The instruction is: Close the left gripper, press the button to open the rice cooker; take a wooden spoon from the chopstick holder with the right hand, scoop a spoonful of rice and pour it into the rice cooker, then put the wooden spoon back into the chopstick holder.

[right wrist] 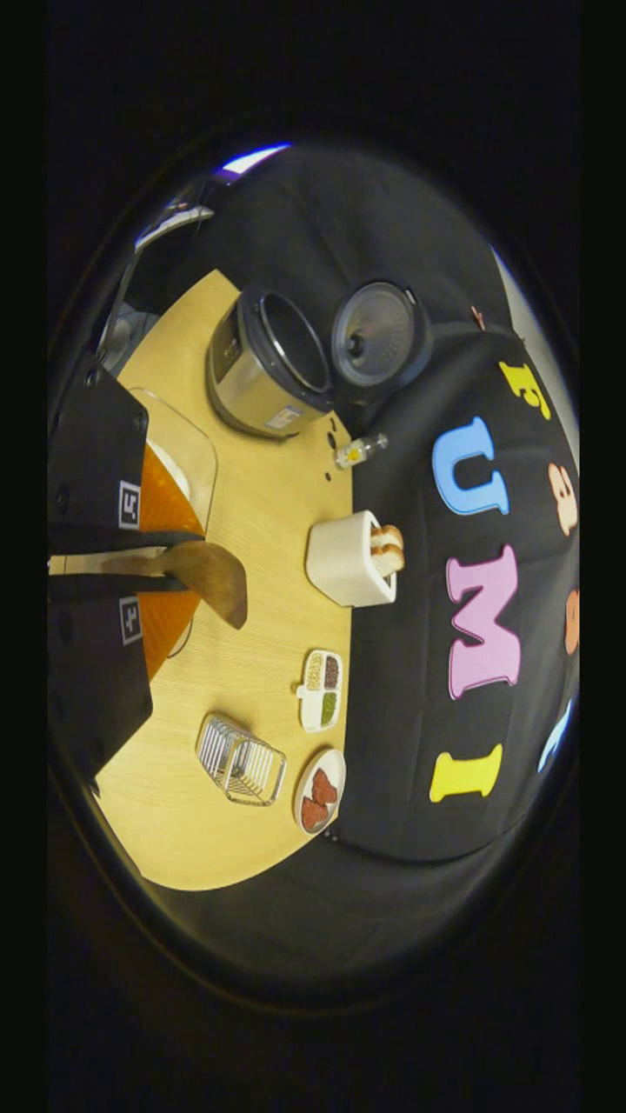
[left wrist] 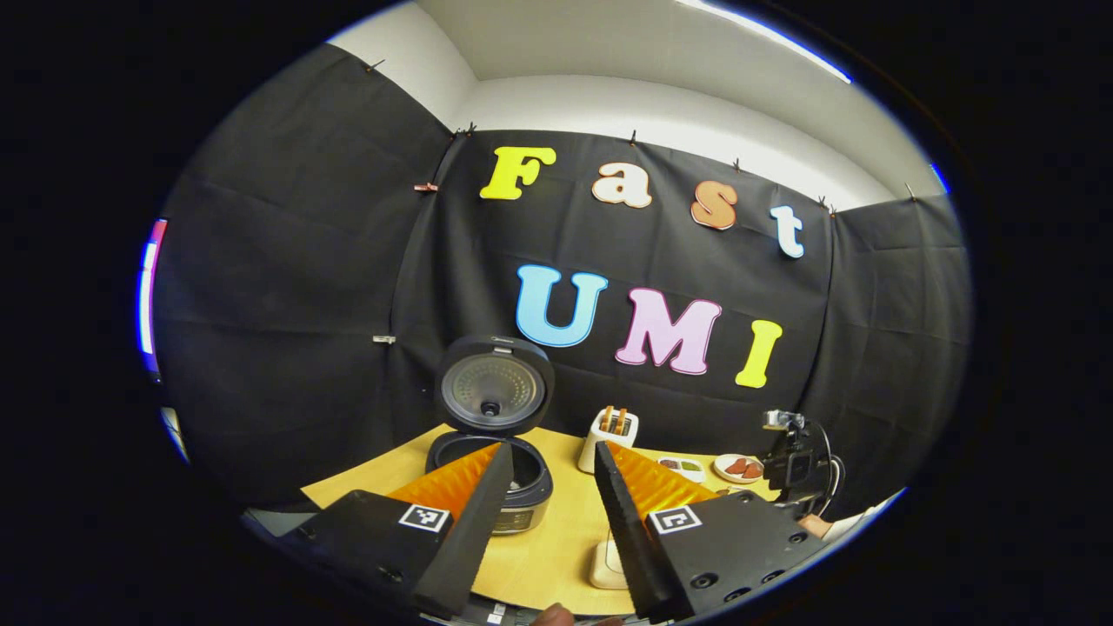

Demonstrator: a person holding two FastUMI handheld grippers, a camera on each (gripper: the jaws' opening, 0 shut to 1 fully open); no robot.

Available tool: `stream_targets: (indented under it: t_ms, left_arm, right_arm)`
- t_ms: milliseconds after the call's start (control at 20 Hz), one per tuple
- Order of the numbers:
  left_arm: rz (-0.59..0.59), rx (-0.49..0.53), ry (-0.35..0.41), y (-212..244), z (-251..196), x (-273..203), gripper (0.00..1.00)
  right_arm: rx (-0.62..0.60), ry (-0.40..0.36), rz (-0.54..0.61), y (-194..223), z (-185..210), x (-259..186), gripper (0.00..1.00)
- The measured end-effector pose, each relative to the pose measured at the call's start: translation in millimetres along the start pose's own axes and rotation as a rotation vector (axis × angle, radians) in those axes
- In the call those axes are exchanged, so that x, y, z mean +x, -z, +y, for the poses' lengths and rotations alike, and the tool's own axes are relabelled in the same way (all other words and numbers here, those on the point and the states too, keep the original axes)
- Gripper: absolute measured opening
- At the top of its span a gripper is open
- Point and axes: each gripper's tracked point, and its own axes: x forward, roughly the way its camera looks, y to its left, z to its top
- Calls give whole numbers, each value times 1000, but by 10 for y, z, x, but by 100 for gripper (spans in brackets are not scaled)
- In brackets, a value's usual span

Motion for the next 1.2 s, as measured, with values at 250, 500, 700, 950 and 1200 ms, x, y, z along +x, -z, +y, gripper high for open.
stream_targets:
  t_ms: [250,500,700,950,1200]
  left_arm:
    - [6,-10,-75,-18,73,-41,69]
    - [11,0,-165,-30,-17,-50,69]
    - [42,-10,-205,69,-113,-54,69]
    - [48,13,-244,22,-240,-8,69]
    - [47,26,-184,2,-421,162,69]
  right_arm:
    - [-60,-64,27,48,312,233,9]
    - [108,-163,78,148,424,238,13]
    - [381,-204,125,161,144,306,13]
    - [469,-236,110,113,-123,190,8]
    - [586,-266,80,-136,-182,39,9]
